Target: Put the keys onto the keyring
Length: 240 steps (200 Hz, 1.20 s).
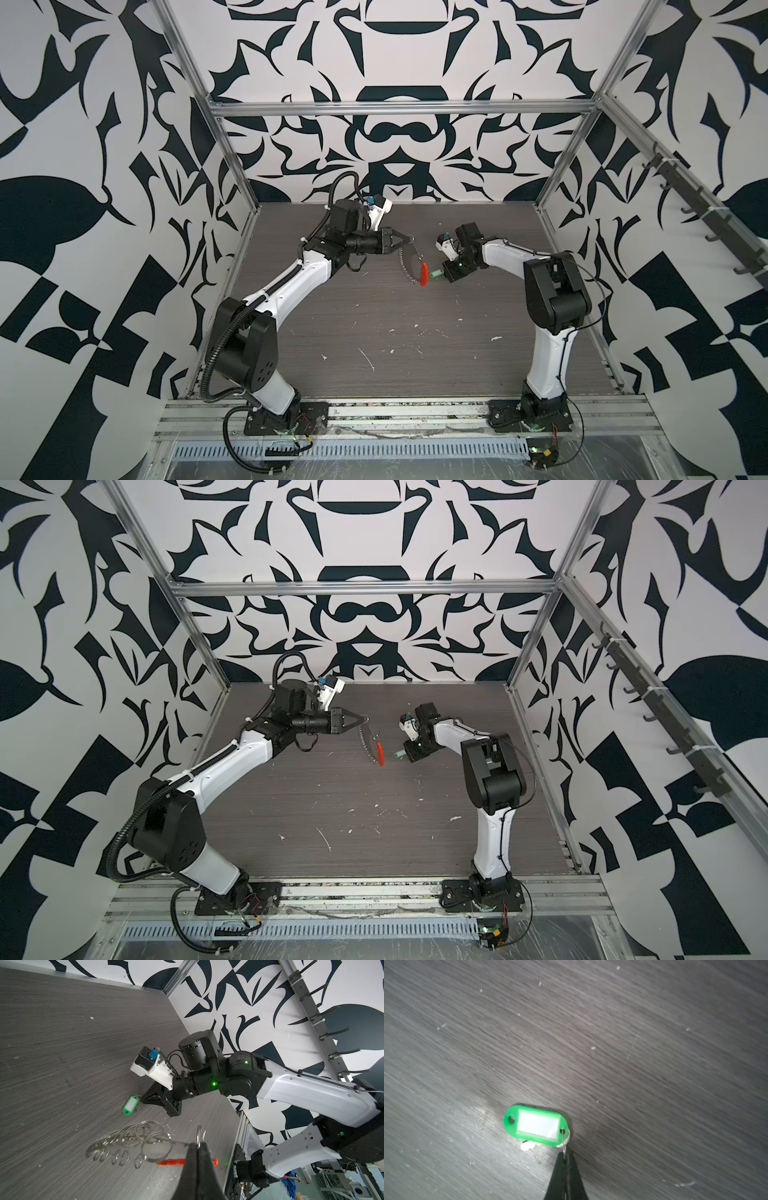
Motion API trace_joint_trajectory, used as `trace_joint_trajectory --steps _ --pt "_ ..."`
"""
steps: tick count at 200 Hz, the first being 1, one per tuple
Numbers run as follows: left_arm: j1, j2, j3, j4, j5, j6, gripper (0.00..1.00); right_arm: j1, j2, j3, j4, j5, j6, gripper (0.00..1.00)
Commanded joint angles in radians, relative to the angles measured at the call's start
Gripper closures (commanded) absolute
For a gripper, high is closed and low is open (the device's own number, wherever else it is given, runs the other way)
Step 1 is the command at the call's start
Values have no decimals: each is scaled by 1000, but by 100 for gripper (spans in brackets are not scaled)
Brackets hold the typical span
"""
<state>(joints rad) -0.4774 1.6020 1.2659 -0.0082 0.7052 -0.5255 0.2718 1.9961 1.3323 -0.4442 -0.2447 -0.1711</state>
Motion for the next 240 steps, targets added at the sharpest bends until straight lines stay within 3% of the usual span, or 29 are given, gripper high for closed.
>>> trace_joint_trajectory --steps 1,46,98,158,193,240 --pt "-4 -2 23 30 24 -7 100 4 -72 1 -8 -10 44 100" --pt "-4 -26 -23 62 26 -14 100 70 -77 -46 0 43 175 100" --pt "-5 -58 -66 80 23 -15 100 190 -137 -162 66 234 481 100" --pt "-6 -89 -94 66 10 -5 100 215 -141 -189 104 252 474 100" --pt "-3 -105 -111 60 -5 4 100 215 -187 -211 105 236 427 70" --pt "-3 -98 -107 56 1 4 100 203 -242 -196 109 162 305 56"
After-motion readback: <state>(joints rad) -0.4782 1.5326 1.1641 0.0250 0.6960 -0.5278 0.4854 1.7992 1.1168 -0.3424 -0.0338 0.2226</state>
